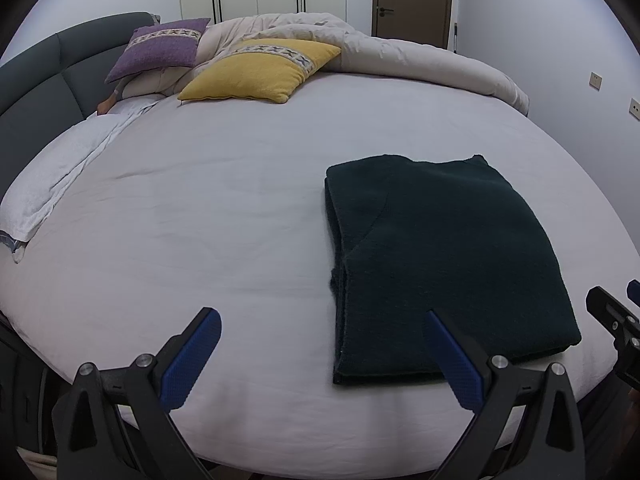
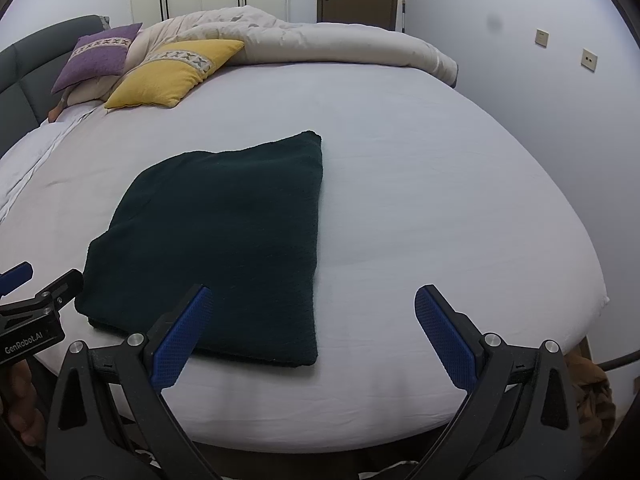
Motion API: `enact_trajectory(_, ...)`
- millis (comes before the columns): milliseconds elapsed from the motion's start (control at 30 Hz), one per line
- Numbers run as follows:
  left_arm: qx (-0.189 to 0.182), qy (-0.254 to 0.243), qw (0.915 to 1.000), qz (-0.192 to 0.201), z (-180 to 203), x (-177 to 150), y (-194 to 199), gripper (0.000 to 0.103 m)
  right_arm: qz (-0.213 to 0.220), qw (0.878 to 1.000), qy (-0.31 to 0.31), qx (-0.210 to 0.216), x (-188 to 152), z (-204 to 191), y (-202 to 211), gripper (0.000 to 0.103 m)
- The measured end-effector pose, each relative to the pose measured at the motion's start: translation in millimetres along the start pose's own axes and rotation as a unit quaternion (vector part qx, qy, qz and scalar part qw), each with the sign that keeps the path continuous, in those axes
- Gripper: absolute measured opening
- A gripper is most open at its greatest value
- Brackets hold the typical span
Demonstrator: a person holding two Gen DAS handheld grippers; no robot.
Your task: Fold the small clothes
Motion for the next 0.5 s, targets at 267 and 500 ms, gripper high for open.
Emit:
enact_trajectory(267, -0.001, 0.0, 1.0, 0.0, -0.5, 0.1, 0.0, 0.103, 0.0, 1.0, 0.001, 0.002, 1.0, -5.2, -0.7, 0.102)
enact_trajectory(500, 0.001, 0.002, 1.0, 0.002, -1.2, 0.6, 1.3, 0.103, 0.0, 1.0, 0.0, 0.002, 0.9, -5.5, 0.1, 0.102)
Point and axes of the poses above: each gripper's, at about its wrist camera, not at the fingertips, and y roughly against the way its jaws point, z to its right, x to its top, the point moved 9 cm from there along -y, roughly the way its jaws point, and after that the axes turned 15 degrees about -x, right-handed, at the moved point
